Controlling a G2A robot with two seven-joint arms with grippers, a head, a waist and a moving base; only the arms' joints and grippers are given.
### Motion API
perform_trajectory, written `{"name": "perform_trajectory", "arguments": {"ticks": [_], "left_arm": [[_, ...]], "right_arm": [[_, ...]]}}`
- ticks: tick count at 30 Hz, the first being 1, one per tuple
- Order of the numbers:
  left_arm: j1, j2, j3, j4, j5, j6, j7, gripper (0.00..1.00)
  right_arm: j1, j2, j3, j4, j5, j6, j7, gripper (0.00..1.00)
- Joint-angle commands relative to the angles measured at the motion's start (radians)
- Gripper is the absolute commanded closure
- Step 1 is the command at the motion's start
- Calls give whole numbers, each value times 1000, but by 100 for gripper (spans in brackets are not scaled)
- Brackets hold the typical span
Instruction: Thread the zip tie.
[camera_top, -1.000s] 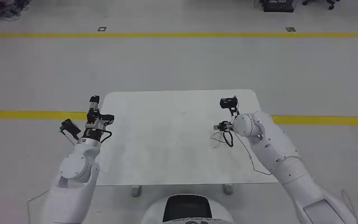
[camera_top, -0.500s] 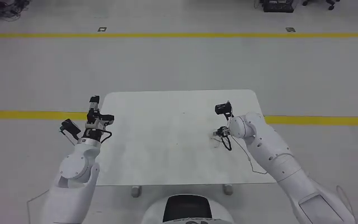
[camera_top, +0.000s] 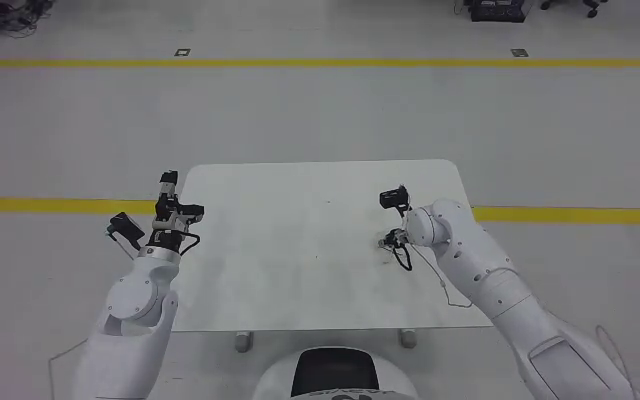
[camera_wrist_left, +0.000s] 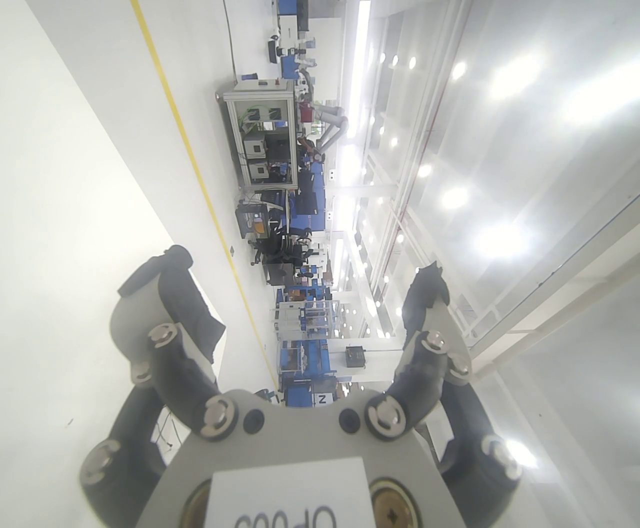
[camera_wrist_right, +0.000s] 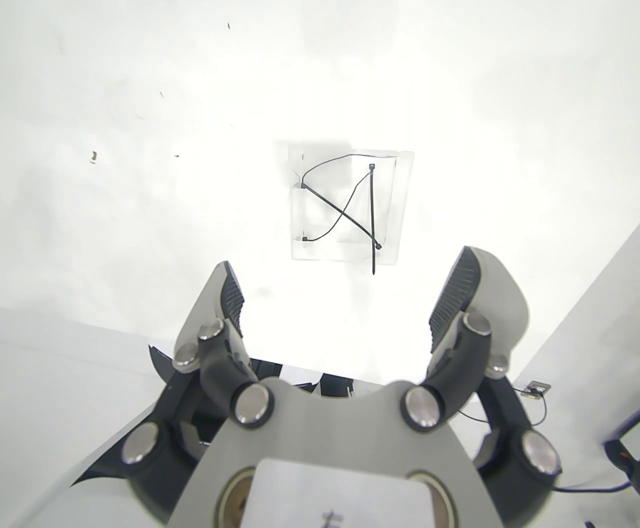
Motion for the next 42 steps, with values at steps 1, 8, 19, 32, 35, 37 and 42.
{"name": "perform_trajectory", "arguments": {"ticks": [1, 8, 19, 32, 35, 37, 42], "left_arm": [[0, 0, 0, 0, 0, 0, 0, 0], [0, 0, 0, 0, 0, 0, 0, 0], [0, 0, 0, 0, 0, 0, 0, 0], [0, 0, 0, 0, 0, 0, 0, 0], [0, 0, 0, 0, 0, 0, 0, 0], [0, 0, 0, 0, 0, 0, 0, 0], [0, 0, 0, 0, 0, 0, 0, 0]], "right_arm": [[0, 0, 0, 5, 2, -13, -4, 0], [-13, 2, 10, 11, 9, -31, -34, 0], [-36, 10, 45, 6, 7, -63, -31, 42], [-8, -13, 7, 72, 1, -72, -53, 70], [7, -21, -8, 102, -3, -66, -61, 71], [15, -27, -15, 120, -3, -63, -67, 72], [36, -42, -37, 170, -5, -54, -83, 74]]}}
